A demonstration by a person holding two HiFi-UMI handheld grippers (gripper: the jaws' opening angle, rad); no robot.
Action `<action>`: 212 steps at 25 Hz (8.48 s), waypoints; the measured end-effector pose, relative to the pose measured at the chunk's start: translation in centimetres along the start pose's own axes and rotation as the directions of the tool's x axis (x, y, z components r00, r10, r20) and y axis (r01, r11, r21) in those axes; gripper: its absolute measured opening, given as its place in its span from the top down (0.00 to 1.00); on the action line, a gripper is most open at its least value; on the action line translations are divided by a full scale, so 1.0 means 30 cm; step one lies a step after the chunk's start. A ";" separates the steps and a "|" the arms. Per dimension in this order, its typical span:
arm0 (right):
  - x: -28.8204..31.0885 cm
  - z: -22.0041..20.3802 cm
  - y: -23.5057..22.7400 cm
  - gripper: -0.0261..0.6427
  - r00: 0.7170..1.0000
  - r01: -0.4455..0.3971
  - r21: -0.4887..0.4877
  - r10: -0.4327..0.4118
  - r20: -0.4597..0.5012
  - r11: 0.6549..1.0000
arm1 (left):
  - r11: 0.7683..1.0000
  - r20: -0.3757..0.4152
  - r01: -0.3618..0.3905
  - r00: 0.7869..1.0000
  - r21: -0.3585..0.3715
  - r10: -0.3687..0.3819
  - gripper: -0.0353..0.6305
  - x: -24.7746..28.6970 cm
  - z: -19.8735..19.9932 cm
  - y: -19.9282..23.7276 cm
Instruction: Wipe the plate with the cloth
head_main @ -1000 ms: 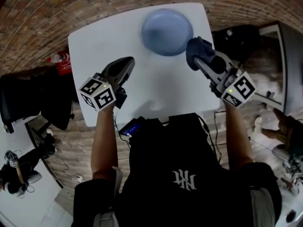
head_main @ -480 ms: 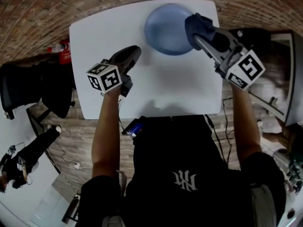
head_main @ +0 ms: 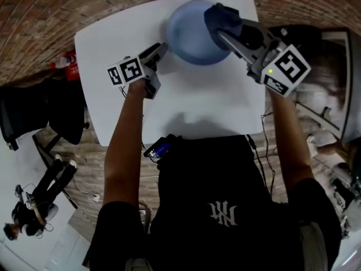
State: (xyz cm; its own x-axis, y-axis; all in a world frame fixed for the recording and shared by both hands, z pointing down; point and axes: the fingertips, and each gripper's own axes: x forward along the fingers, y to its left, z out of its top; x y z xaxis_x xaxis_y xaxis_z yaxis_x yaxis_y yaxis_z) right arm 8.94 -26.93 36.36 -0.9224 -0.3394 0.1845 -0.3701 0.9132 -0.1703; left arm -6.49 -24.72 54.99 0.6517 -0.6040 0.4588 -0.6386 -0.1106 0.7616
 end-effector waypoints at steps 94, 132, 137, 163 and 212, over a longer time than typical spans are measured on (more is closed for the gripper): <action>0.232 -0.611 -0.470 0.83 0.527 0.101 -0.679 -0.618 -0.584 0.728 | 0.982 0.020 -0.187 0.982 0.023 0.187 0.88 0.118 -0.038 0.041; 0.496 -0.635 -0.079 0.83 0.789 -0.023 -0.471 -0.273 -0.551 0.882 | 0.983 0.025 -0.185 0.982 -0.008 0.185 0.89 0.112 -0.044 0.031; 0.438 -0.639 -0.133 0.83 0.763 -0.020 -0.552 -0.345 -0.547 0.833 | 0.982 0.028 -0.187 0.982 -0.015 0.187 0.89 0.110 -0.044 0.030; 0.208 -0.646 -0.387 0.83 0.613 0.129 -0.591 -0.532 -0.584 0.796 | 0.981 0.018 -0.193 0.981 0.011 0.192 0.89 0.109 -0.050 0.027; 0.480 -0.657 0.012 0.83 0.820 0.086 -0.117 -0.137 -0.555 0.989 | 0.979 0.047 -0.196 0.979 -0.055 0.199 0.90 0.096 -0.054 0.029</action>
State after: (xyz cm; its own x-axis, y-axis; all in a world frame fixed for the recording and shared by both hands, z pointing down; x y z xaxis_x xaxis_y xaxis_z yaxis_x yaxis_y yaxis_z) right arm -2.28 -27.04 58.04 -0.6447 -0.2784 0.7120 -0.4323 0.9009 -0.0392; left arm -4.51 -25.28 57.72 0.4920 -0.6503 0.5789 -0.7305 0.0533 0.6808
